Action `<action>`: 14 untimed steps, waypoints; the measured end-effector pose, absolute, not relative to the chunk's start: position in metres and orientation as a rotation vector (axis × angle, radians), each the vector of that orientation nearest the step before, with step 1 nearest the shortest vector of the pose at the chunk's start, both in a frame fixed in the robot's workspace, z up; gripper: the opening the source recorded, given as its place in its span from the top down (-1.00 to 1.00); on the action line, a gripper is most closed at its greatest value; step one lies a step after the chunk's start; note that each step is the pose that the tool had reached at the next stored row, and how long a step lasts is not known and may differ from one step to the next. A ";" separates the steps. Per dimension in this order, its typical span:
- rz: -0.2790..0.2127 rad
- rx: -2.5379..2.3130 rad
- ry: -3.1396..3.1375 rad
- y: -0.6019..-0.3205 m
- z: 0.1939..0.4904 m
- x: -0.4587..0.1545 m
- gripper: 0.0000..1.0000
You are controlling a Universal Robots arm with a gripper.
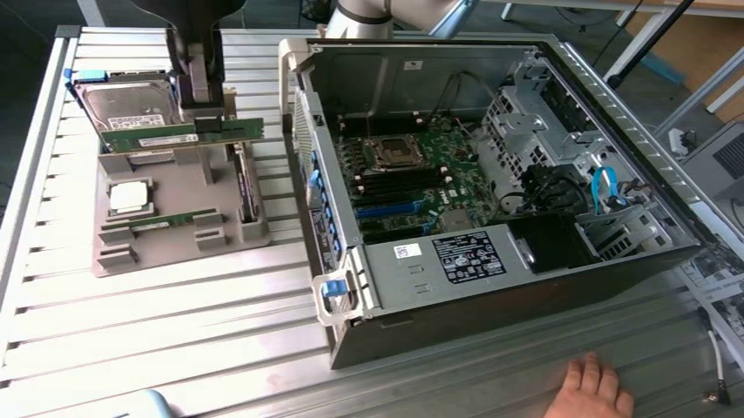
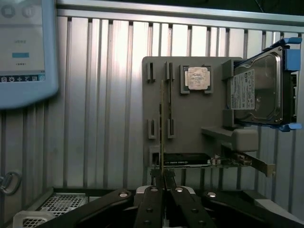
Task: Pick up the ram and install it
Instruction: 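Pick up the ram and move it above insertion slot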
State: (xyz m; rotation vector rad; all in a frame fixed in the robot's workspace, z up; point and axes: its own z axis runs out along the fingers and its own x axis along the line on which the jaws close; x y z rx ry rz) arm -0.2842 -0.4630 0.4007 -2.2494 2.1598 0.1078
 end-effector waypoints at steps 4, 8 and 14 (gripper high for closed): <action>0.108 -2.249 2.160 -0.463 0.401 -0.278 0.76; 0.108 -2.249 2.160 -0.463 0.401 -0.272 0.76; 0.108 -2.249 2.160 -0.463 0.401 -0.262 0.76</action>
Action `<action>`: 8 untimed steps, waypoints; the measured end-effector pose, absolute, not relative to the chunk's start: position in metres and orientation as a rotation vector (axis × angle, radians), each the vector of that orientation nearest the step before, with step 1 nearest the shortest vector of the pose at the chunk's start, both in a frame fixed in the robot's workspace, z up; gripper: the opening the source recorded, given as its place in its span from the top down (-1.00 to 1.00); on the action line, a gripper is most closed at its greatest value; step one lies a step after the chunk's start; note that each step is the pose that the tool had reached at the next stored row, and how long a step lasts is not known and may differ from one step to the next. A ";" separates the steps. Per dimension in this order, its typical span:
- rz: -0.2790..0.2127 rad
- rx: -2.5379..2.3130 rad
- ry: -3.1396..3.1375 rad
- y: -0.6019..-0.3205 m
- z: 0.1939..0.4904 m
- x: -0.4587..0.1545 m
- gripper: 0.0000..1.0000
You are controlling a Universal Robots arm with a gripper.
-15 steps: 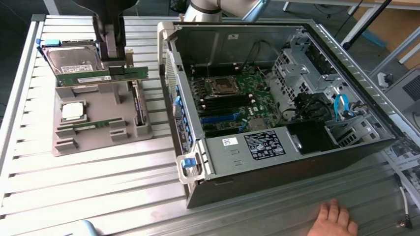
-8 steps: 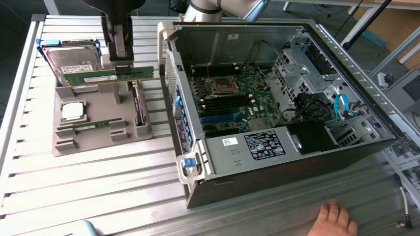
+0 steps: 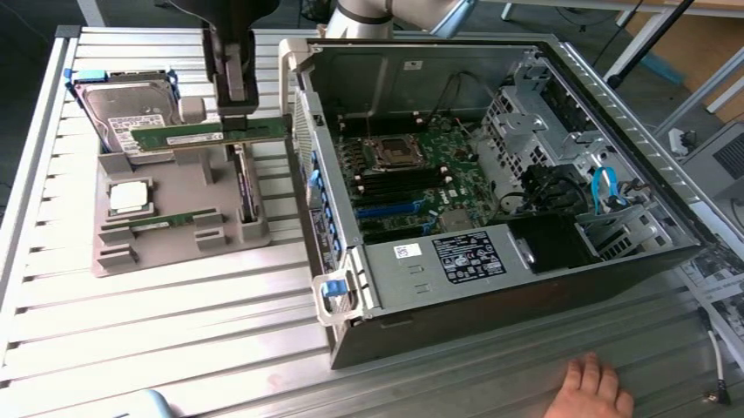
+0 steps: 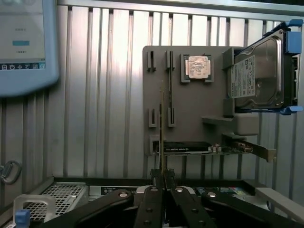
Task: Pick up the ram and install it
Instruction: 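Pick up the ram and move it above insertion slot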
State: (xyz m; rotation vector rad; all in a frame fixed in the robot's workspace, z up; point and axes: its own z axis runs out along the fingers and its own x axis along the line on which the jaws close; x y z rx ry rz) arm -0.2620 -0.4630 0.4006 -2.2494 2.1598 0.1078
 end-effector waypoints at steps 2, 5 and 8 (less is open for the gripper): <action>0.108 -2.249 2.160 -0.463 0.401 -0.259 0.76; 0.108 -2.249 2.160 -0.463 0.401 -0.252 0.76; 0.108 -2.249 2.160 -0.463 0.401 -0.247 0.76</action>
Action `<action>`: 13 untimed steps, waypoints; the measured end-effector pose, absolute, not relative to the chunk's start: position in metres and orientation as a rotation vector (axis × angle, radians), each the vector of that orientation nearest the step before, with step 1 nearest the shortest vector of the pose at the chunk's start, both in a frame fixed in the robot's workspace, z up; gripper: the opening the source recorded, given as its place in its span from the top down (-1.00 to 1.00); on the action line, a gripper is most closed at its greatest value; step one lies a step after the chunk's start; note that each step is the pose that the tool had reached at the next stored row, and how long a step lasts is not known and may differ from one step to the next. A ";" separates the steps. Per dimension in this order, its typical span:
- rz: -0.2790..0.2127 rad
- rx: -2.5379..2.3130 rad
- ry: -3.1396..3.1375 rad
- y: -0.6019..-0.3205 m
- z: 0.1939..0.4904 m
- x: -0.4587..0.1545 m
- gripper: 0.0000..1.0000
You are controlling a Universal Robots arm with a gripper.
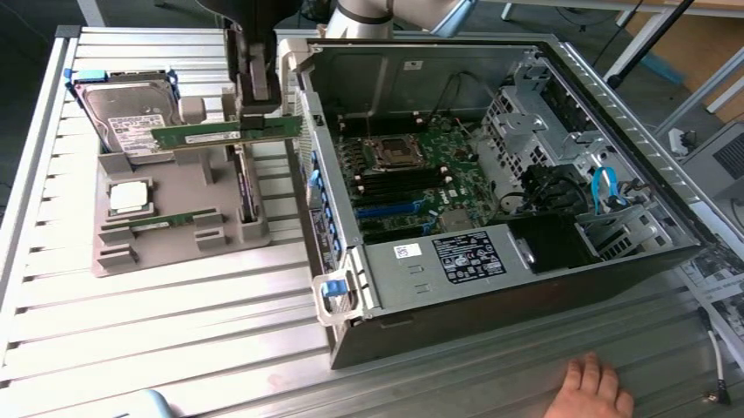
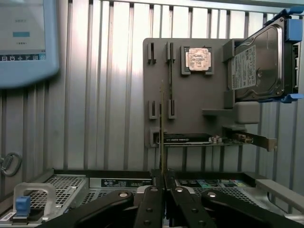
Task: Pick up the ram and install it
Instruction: 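Pick up the ram and move it above insertion slot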
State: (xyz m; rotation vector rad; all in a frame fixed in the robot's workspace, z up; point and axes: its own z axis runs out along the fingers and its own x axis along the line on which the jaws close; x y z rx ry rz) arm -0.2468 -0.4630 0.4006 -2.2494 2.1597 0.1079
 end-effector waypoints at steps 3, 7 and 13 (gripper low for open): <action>0.108 -2.249 2.160 -0.463 0.401 -0.242 0.76; 0.108 -2.249 2.160 -0.463 0.401 -0.235 0.76; 0.108 -2.249 2.160 -0.463 0.401 -0.225 0.76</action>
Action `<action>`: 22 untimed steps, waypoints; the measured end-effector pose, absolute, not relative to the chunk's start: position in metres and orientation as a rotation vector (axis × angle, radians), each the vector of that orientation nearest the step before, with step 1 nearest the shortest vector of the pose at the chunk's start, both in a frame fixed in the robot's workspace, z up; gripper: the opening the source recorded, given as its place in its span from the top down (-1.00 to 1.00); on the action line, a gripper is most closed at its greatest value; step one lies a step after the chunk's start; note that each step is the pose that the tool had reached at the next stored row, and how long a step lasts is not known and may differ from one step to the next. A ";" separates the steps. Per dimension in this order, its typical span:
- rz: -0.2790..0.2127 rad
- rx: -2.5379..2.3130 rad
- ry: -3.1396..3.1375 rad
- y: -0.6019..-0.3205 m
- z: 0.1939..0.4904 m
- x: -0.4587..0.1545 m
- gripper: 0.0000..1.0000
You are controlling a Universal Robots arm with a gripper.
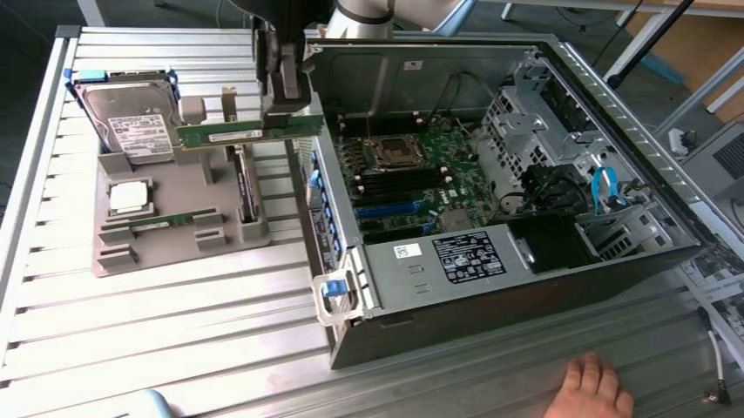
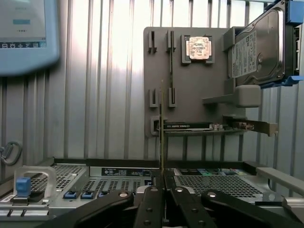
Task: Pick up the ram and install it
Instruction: 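Pick up the ram and move it above insertion slot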
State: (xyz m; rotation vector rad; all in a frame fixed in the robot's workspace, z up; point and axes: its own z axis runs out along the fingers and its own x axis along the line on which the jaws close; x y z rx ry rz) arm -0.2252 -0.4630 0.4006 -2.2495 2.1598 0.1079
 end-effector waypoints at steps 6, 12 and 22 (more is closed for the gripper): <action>0.108 -2.249 2.160 -0.463 0.401 -0.215 0.76; 0.108 -2.250 2.160 -0.463 0.401 -0.204 0.76; 0.108 -2.250 2.160 -0.463 0.401 -0.186 0.76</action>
